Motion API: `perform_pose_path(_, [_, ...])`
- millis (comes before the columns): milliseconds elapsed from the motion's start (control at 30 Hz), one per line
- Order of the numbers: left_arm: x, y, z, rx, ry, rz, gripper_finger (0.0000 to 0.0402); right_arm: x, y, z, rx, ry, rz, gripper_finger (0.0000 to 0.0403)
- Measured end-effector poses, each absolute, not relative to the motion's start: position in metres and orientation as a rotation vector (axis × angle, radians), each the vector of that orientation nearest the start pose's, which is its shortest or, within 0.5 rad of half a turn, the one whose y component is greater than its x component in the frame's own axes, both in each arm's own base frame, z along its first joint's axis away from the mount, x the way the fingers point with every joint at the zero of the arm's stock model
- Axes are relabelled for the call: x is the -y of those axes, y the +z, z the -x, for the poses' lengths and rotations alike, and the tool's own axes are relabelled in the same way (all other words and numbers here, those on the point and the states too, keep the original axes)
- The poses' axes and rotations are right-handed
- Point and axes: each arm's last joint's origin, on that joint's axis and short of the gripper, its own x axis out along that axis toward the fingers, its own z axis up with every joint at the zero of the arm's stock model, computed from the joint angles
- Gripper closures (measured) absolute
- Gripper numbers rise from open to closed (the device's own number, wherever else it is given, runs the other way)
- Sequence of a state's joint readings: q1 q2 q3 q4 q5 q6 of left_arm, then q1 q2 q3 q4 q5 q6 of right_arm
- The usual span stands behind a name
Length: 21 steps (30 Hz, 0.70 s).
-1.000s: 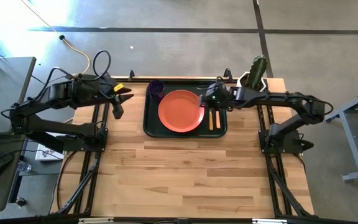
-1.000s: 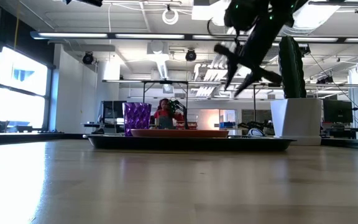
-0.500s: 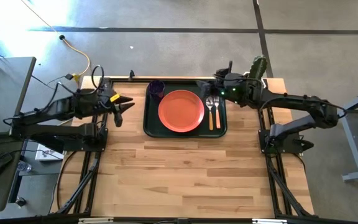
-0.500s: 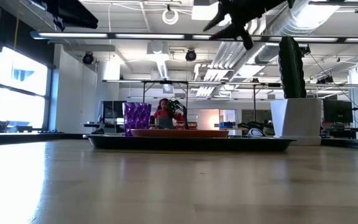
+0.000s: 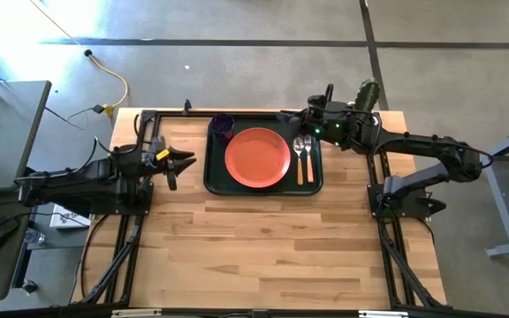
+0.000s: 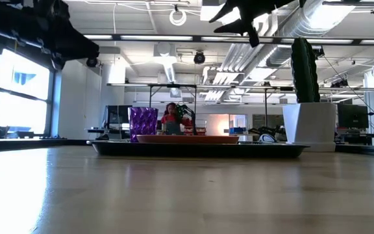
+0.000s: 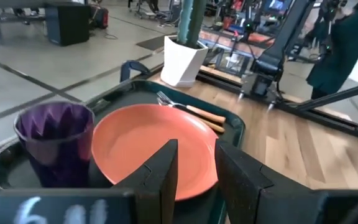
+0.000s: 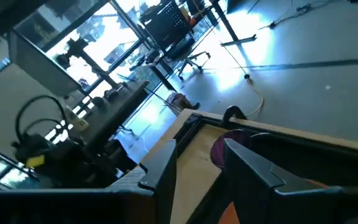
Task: Pick and place plate/cup/fork/spoon on tray
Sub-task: Return to Home Position
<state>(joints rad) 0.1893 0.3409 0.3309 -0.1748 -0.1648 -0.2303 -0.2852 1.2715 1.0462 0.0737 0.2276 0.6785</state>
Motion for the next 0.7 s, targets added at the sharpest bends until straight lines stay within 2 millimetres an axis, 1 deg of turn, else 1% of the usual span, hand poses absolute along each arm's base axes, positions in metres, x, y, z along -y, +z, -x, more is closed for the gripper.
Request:
perform_pose_path(67, [-0.025, 0.224, -0.107, -0.132, 0.371, 0.246, 0.0307, 0.087, 0.345, -0.275, 0.035, -0.538, -0.707, 0.0281])
perform_pose_path(267, [-0.025, 0.205, -0.103, -0.083, 0.365, 0.251, 0.0307, 0.084, 0.350, -0.277, 0.054, -0.421, -0.760, 0.0281])
perform_pose_path(367, [-0.024, 0.195, -0.102, -0.070, 0.361, 0.259, 0.0307, 0.079, 0.355, -0.279, 0.095, -0.384, -0.746, 0.0281])
perform_pose_path(567, [-0.024, 0.181, -0.100, -0.062, 0.359, 0.259, 0.0307, 0.071, 0.365, -0.281, 0.162, -0.309, -0.691, 0.0281])
perform_pose_path(700, [-0.023, 0.173, -0.099, -0.063, 0.338, 0.269, 0.0307, 0.068, 0.371, -0.275, 0.183, -0.296, -0.658, 0.0281])
